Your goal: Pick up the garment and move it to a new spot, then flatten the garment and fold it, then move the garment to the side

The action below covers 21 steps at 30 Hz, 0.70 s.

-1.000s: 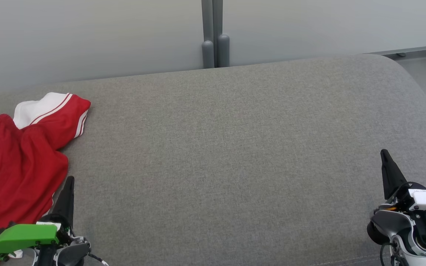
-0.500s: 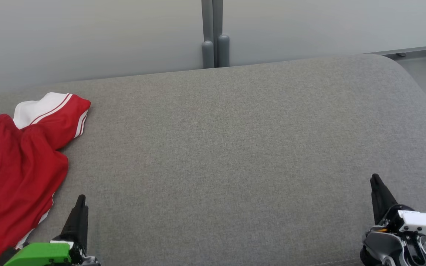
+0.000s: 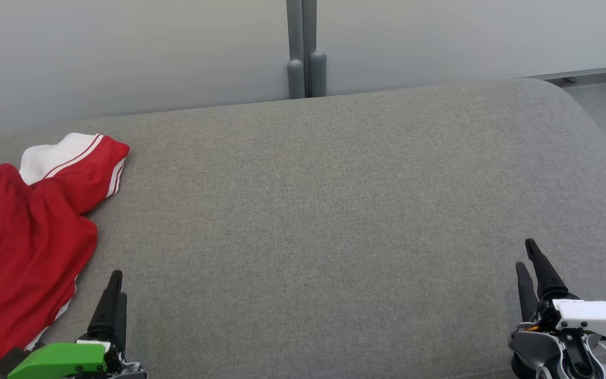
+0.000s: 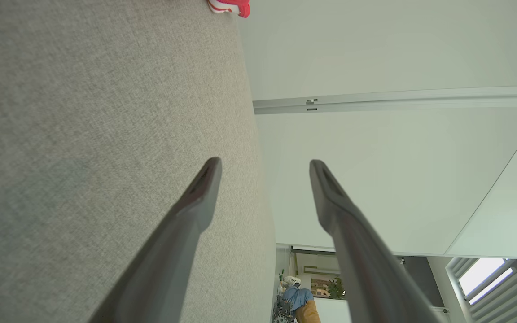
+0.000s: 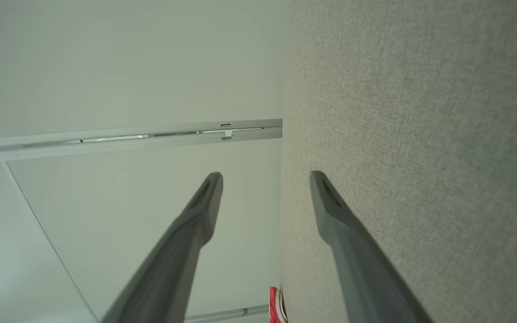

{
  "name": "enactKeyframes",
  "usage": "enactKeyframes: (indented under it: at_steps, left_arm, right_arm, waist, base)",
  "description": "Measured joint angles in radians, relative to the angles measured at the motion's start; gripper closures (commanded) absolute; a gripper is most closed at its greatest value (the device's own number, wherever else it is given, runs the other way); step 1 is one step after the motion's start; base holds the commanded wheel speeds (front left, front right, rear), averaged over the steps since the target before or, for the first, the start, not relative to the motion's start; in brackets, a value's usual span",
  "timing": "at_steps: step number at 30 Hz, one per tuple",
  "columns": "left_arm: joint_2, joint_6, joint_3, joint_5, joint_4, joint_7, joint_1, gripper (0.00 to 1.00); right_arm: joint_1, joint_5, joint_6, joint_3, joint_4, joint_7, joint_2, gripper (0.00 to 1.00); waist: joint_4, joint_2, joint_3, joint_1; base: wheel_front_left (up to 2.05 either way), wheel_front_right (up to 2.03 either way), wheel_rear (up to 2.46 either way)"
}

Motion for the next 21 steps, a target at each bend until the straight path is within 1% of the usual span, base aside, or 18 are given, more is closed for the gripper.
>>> enactKeyframes:
  at_steps: [3,4,7,8,10,17,19,21]
  left_arm:
    - [0.000,0.004,-0.007,0.030,-0.007,-0.012,0.000,0.00]
    - [0.001,0.006,-0.008,0.047,-0.010,-0.015,0.000,0.00]
    - [0.005,0.014,-0.010,0.076,-0.025,-0.024,0.000,0.00]
    - [0.005,0.018,-0.010,0.098,-0.031,-0.030,0.000,0.00]
    - [0.007,0.023,-0.010,0.133,-0.042,-0.035,-0.001,0.00]
    - [0.016,0.045,-0.014,0.268,-0.083,-0.058,-0.001,0.00]
    - [0.021,0.052,-0.020,0.315,-0.097,-0.066,-0.001,0.00]
    - [0.029,0.059,-0.029,0.359,-0.105,-0.073,-0.001,0.00]
  right_arm:
    - [-0.002,-0.040,-0.001,0.010,-0.007,-0.010,-0.004,0.00]
    - [-0.002,-0.051,-0.009,0.013,-0.011,-0.013,-0.007,0.00]
    - [-0.003,-0.097,-0.011,0.021,-0.023,-0.022,-0.012,0.00]
    - [-0.004,-0.112,-0.018,0.022,-0.029,-0.025,-0.015,0.00]
    - [-0.006,-0.145,-0.019,0.025,-0.039,-0.032,-0.019,0.00]
    - [-0.020,-0.280,-0.044,0.062,-0.072,-0.057,-0.028,0.00]
    - [-0.022,-0.317,-0.046,0.073,-0.081,-0.065,-0.033,0.00]
    - [-0.022,-0.357,-0.056,0.087,-0.089,-0.068,-0.037,0.00]
  waist:
    - [0.000,0.0000,-0.001,0.0000]
    - [0.000,0.0000,-0.001,0.0000]
    - [-0.001,0.0000,-0.003,0.0000]
    - [-0.001,0.0000,-0.003,0.0000]
    - [-0.001,0.0000,-0.004,0.0000]
    - [-0.001,0.0000,-0.006,0.0000]
    - [-0.001,0.0000,-0.006,0.0000]
    - [-0.002,0.0000,-0.007,0.0000]
  base:
    - [0.00,0.00,0.00]
    - [0.00,0.00,0.00]
    - [0.00,0.00,0.00]
    - [0.00,0.00,0.00]
    - [0.00,0.00,0.00]
    - [0.00,0.00,0.00]
    - [0.00,0.00,0.00]
    - [0.00,0.00,0.00]
